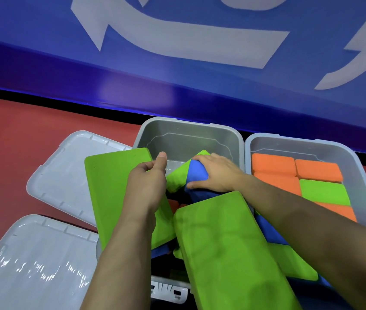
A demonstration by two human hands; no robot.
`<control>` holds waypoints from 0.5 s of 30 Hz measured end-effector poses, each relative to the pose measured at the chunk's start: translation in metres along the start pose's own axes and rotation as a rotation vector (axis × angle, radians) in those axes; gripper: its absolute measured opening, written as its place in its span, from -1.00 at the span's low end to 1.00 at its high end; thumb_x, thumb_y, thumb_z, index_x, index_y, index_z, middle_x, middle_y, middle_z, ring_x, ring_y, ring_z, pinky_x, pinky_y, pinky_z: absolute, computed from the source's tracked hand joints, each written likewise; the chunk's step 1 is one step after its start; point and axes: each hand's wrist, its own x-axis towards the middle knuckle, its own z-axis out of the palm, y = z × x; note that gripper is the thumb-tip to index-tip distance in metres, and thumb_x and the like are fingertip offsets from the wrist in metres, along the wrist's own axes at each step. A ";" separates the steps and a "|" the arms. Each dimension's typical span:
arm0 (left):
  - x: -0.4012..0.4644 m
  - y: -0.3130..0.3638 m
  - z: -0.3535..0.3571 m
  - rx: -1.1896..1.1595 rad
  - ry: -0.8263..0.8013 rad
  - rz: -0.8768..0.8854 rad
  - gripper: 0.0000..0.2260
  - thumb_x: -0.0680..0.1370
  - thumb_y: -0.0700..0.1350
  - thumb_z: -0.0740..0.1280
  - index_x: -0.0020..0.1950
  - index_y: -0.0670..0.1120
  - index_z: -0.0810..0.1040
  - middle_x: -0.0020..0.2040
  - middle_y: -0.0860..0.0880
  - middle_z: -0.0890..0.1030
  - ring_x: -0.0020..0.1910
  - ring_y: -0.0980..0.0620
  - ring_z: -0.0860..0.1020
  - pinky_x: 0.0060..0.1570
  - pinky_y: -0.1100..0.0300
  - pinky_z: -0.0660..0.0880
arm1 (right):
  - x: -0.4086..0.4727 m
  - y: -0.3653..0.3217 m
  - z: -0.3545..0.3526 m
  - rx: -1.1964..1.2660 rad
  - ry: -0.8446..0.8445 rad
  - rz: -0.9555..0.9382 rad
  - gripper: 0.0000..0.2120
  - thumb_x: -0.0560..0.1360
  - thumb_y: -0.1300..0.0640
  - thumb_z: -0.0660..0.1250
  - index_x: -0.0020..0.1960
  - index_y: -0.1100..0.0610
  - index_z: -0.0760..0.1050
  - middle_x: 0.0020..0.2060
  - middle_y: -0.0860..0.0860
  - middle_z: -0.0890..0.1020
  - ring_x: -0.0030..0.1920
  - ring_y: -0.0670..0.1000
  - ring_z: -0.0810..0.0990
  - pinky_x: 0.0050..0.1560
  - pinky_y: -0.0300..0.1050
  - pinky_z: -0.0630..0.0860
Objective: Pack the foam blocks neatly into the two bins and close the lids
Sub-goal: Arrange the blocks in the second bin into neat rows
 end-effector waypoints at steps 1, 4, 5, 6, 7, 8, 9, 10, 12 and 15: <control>0.001 0.000 0.000 0.000 0.000 -0.002 -0.74 0.61 0.20 0.33 -0.06 0.02 0.55 0.00 0.00 0.67 0.09 -0.08 0.64 0.25 -0.14 0.54 | 0.000 0.000 0.005 -0.002 -0.009 -0.006 -0.16 0.32 -0.57 0.29 0.43 -0.09 0.34 0.32 -0.07 0.54 0.26 0.07 0.46 0.28 0.05 0.42; 0.002 -0.001 0.001 -0.001 -0.001 -0.011 -0.73 0.60 0.20 0.34 -0.05 0.01 0.56 -0.01 -0.01 0.67 0.08 -0.11 0.64 0.25 -0.14 0.54 | 0.001 0.004 0.027 -0.014 -0.125 -0.017 -0.13 0.32 -0.55 0.33 0.46 -0.08 0.32 0.32 -0.02 0.51 0.29 0.10 0.44 0.30 0.07 0.41; 0.002 -0.002 0.001 -0.001 -0.004 -0.012 -0.73 0.61 0.20 0.33 -0.06 0.01 0.56 -0.03 -0.01 0.67 0.09 -0.13 0.64 0.24 -0.15 0.54 | 0.001 0.007 0.036 0.003 -0.176 -0.019 -0.13 0.34 -0.52 0.35 0.48 -0.07 0.30 0.34 0.00 0.49 0.32 0.11 0.42 0.32 0.07 0.40; 0.002 -0.002 0.001 0.000 -0.007 -0.012 -0.73 0.61 0.19 0.33 -0.07 0.00 0.56 -0.04 -0.02 0.66 0.10 -0.15 0.64 0.24 -0.15 0.54 | 0.001 0.011 0.045 0.038 -0.219 -0.016 -0.14 0.38 -0.47 0.37 0.51 -0.06 0.29 0.36 0.02 0.47 0.35 0.11 0.41 0.34 0.05 0.39; 0.002 -0.002 0.001 0.001 -0.010 -0.013 -0.73 0.61 0.19 0.33 -0.07 0.00 0.56 -0.04 -0.02 0.66 0.10 -0.15 0.64 0.24 -0.15 0.54 | 0.001 0.015 0.051 0.081 -0.249 -0.007 -0.16 0.41 -0.43 0.38 0.54 -0.05 0.26 0.39 0.04 0.45 0.37 0.11 0.39 0.35 0.03 0.38; 0.003 -0.003 0.000 0.002 -0.012 -0.016 -0.73 0.61 0.19 0.33 -0.06 0.00 0.56 -0.03 -0.02 0.66 0.10 -0.14 0.64 0.24 -0.15 0.54 | 0.001 0.017 0.056 0.119 -0.263 0.005 -0.17 0.43 -0.39 0.39 0.56 -0.05 0.25 0.41 0.04 0.44 0.39 0.12 0.38 0.36 0.01 0.36; 0.003 -0.004 0.000 0.002 -0.012 -0.018 -0.73 0.61 0.20 0.33 -0.04 0.00 0.56 -0.02 -0.02 0.67 0.11 -0.12 0.64 0.24 -0.15 0.54 | 0.003 0.019 0.059 0.147 -0.269 0.022 -0.20 0.45 -0.37 0.39 0.56 -0.05 0.25 0.41 0.05 0.45 0.40 0.12 0.38 0.36 0.00 0.35; 0.004 -0.004 0.000 0.001 -0.012 -0.020 -0.72 0.60 0.21 0.33 -0.03 0.00 0.57 0.00 -0.02 0.67 0.11 -0.11 0.63 0.25 -0.15 0.54 | 0.004 0.021 0.061 0.166 -0.277 0.035 -0.22 0.47 -0.34 0.39 0.56 -0.05 0.26 0.41 0.06 0.46 0.40 0.12 0.39 0.35 -0.02 0.35; 0.005 -0.005 0.000 0.002 -0.012 -0.025 -0.72 0.60 0.21 0.33 -0.03 0.01 0.56 0.02 -0.01 0.67 0.10 -0.09 0.63 0.25 -0.14 0.54 | 0.008 0.023 0.063 0.199 -0.317 0.059 -0.29 0.50 -0.30 0.39 0.55 -0.06 0.29 0.39 0.09 0.50 0.37 0.14 0.44 0.33 -0.02 0.37; 0.007 -0.007 -0.001 -0.003 -0.013 -0.030 -0.73 0.60 0.21 0.33 -0.05 0.02 0.56 0.02 -0.01 0.67 0.10 -0.09 0.63 0.26 -0.11 0.53 | 0.013 0.026 0.069 0.231 -0.361 0.078 -0.31 0.51 -0.29 0.38 0.54 -0.07 0.30 0.37 0.13 0.52 0.33 0.17 0.49 0.31 0.00 0.43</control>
